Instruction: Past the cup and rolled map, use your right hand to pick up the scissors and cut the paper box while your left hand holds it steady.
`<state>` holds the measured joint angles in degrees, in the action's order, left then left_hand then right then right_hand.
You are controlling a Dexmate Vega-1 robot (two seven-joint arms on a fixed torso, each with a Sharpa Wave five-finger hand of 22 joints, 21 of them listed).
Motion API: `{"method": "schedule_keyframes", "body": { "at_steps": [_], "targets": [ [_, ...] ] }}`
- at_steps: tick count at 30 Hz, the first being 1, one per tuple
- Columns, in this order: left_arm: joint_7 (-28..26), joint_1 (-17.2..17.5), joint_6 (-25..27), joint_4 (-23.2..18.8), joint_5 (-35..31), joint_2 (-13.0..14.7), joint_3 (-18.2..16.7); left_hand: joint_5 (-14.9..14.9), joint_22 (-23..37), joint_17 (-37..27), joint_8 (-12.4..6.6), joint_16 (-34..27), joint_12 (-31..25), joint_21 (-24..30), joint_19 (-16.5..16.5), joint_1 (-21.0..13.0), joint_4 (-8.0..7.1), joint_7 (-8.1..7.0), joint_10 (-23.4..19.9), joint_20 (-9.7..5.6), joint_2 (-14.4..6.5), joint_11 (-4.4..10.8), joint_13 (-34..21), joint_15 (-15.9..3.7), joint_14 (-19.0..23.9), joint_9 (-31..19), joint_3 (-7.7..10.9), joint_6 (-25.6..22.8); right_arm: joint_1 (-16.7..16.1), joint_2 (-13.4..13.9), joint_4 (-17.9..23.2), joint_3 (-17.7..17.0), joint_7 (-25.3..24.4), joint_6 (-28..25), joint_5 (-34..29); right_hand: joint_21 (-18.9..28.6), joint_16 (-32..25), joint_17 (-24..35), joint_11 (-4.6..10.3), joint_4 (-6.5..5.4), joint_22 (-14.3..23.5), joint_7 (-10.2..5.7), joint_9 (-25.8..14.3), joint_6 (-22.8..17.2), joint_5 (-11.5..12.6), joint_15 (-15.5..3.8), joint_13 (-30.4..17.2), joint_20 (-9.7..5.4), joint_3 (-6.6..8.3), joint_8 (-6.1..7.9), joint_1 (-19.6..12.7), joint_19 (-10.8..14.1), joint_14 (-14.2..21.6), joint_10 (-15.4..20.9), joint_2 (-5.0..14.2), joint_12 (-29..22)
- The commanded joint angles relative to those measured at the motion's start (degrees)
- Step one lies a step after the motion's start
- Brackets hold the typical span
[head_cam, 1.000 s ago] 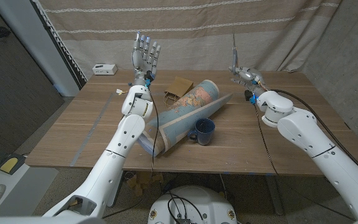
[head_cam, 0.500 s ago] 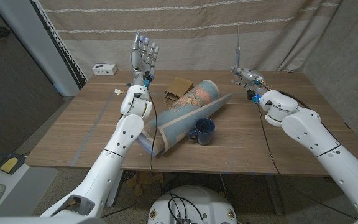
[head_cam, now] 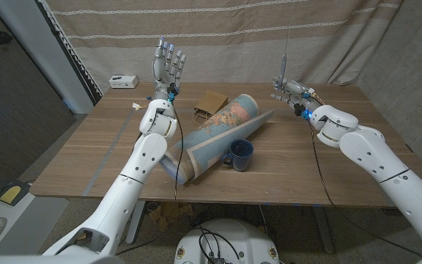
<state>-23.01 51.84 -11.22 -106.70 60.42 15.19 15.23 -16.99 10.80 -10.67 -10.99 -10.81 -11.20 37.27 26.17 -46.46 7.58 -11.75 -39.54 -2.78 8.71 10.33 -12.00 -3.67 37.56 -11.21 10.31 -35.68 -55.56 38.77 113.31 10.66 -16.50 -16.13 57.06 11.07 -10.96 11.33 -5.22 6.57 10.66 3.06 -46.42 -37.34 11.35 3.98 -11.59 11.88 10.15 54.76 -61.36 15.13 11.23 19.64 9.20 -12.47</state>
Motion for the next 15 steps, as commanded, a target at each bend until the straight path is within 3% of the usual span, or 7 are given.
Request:
{"method": "schedule_keyframes", "body": {
  "at_steps": [1,6,7,9,10,12,15],
  "targets": [
    [-0.92,-0.32,0.41,-0.37,-0.6,0.16,-0.05,-0.55,0.32,-0.16,-0.28,-0.33,-0.32,-0.06,-0.28,0.65,-0.11,-0.19,0.16,-5.97,-0.11,0.18,0.04,-8.82,-0.1,-0.08,-0.31,-0.31,0.22,0.71,-1.54,-1.24,3.83,-0.28,7.32,0.47,-0.24,0.08,0.13,-0.05,0.13,0.02,0.05,-0.1,0.01,0.04,-0.16,-0.36,0.44,0.55,0.32,0.44,0.3,0.63,-0.29,-0.12],
    [-1.42,-0.32,0.35,-0.48,-0.75,-0.09,-0.02,-0.59,0.33,-0.16,-0.38,-0.4,-0.37,-0.07,-0.25,0.68,-0.12,-0.29,0.12,-5.97,-0.17,0.2,0.04,-8.82,-0.05,-0.07,-0.32,-0.52,0.39,1.21,-2.18,-1.68,5.83,-0.23,9.65,0.57,-0.29,0.07,0.04,-0.02,0.12,0.01,0.14,-0.23,0.05,0.12,-0.16,-0.35,0.43,0.73,0.33,0.61,0.43,0.7,-0.31,-0.15],
    [-1.53,-0.33,0.36,-0.51,-0.81,-0.1,-0.02,-0.6,0.33,-0.16,-0.39,-0.4,-0.37,-0.07,-0.25,0.68,-0.12,-0.28,0.11,-5.96,-0.17,0.2,0.04,-8.82,-0.05,-0.07,-0.32,-0.55,0.43,1.4,-2.33,-1.75,6.34,-0.35,10.14,0.63,-0.28,0.06,2.14,0.13,0.11,-0.02,0.78,-0.4,0.13,0.14,-0.17,-0.41,0.46,0.73,0.22,0.68,0.42,0.79,-0.37,-0.2],
    [-1.73,-0.35,0.37,-0.54,-0.95,-0.11,-0.02,-0.62,0.34,-0.16,-0.4,-0.44,-0.41,-0.09,-0.25,0.7,-0.12,-0.37,0.05,-5.97,-0.2,0.34,0.05,-8.81,-0.01,-0.07,-0.33,-0.57,0.42,1.57,-2.41,-1.85,6.62,-0.44,10.86,0.69,-0.33,0.05,4.15,0.23,0.1,-0.06,0.84,-0.27,0.2,0.04,-0.18,-0.37,0.48,1.03,0.18,0.74,0.56,0.38,-0.39,-0.03],
    [-1.81,-0.35,0.35,-0.56,-0.96,-0.15,-0.03,-0.63,0.34,-0.16,-0.42,-0.44,-0.41,-0.09,-0.25,0.7,-0.12,-0.36,0.06,-5.97,-0.21,0.32,0.05,-8.81,-0.01,-0.06,-0.34,-0.61,0.42,1.69,-2.46,-1.88,6.89,-0.46,11.18,0.71,-0.32,0.05,4.45,0.23,0.1,-0.05,1.01,-0.39,0.21,-0.01,-0.18,-0.29,0.47,1.06,0.19,0.77,0.54,0.41,-0.39,-0.05],
    [-1.75,-0.37,0.21,-0.5,-1.1,-0.2,-0.01,-0.64,0.35,-0.16,-0.46,-0.46,-0.43,-0.1,-0.24,0.72,-0.12,-0.39,0.02,-5.97,-0.22,0.24,0.05,-8.81,0.0,-0.06,-0.34,-0.7,0.35,1.83,-2.5,-1.99,7.14,-0.43,11.77,0.72,-0.3,0.05,4.41,0.23,0.09,-0.07,1.19,-0.57,0.22,-0.11,-0.18,-0.21,0.46,1.11,0.21,0.78,0.5,0.46,-0.4,-0.07],
    [-2.05,-0.32,0.19,-0.6,-1.28,-0.23,-0.02,-0.68,0.35,-0.16,-0.51,-0.48,-0.48,-0.1,-0.23,0.73,-0.13,-0.5,-0.06,-5.97,-0.27,0.14,0.06,-8.82,0.02,-0.06,-0.34,-0.83,0.1,2.06,-2.36,-2.38,7.01,-0.4,12.65,0.73,-0.29,0.07,3.22,0.16,0.09,-0.05,1.7,-0.81,0.25,-0.51,-0.19,-0.18,0.38,1.15,0.39,0.76,0.43,0.71,-0.37,-0.16]
  ]
}}
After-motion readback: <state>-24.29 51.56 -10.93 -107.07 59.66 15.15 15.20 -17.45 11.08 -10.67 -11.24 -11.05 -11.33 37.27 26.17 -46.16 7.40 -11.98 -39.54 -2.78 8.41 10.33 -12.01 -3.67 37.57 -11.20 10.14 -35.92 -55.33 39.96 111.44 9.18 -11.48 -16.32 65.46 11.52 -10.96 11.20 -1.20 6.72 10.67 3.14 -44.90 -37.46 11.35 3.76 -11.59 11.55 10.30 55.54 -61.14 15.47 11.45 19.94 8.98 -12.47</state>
